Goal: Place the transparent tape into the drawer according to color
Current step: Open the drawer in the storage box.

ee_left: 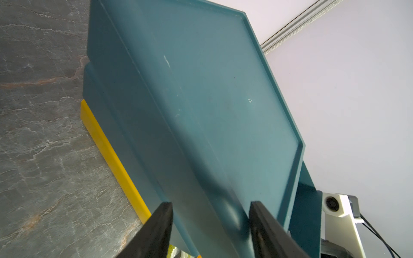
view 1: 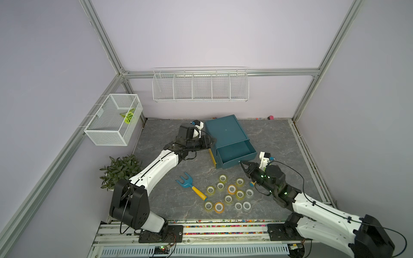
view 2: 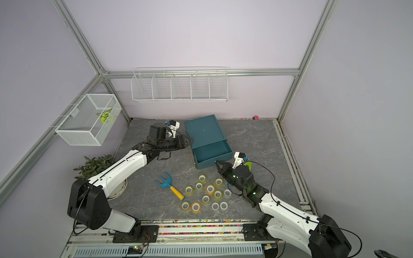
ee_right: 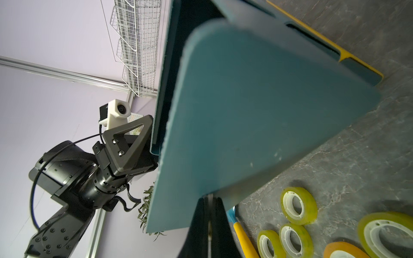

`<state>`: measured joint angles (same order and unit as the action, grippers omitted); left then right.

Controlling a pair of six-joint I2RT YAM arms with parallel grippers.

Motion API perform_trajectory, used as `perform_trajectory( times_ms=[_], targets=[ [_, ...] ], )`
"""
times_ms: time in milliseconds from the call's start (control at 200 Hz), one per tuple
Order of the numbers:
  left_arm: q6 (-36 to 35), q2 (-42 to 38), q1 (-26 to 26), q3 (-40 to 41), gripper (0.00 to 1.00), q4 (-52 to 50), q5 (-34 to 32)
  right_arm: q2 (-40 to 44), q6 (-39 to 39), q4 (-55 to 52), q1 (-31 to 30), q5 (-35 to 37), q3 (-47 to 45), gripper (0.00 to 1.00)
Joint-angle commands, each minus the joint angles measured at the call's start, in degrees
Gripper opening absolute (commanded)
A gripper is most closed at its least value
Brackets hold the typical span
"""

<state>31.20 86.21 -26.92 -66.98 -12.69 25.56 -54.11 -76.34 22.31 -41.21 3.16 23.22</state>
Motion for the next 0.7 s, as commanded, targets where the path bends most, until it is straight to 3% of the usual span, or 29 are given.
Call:
perform_trajectory(
  times_ms=[0,350,595,695],
  targets=[
    [-0.4,1.2,0.0,-1.4,0.60,-0.7,-0.6,2.8,-0.6,-4.6,-0.6,2.3,-1.9,0.00],
    [-0.7,1.5,0.1,-1.7,0.59,-0.8,-0.2,9.4,0.5,-12.4,-0.9,3.9,-3.0,0.00],
    [-0.6,-0.3,0.1,-1.8,0.63,-1.6,-0.4,11.0,2.0,-19.1,-0.8,4.4,-0.3,0.39],
    [-0.3,-1.6,0.1,-1.8,0.66,-2.1,-0.7,13.0,2.2,-26.0,-0.8,5.8,1.4,0.49]
  ],
)
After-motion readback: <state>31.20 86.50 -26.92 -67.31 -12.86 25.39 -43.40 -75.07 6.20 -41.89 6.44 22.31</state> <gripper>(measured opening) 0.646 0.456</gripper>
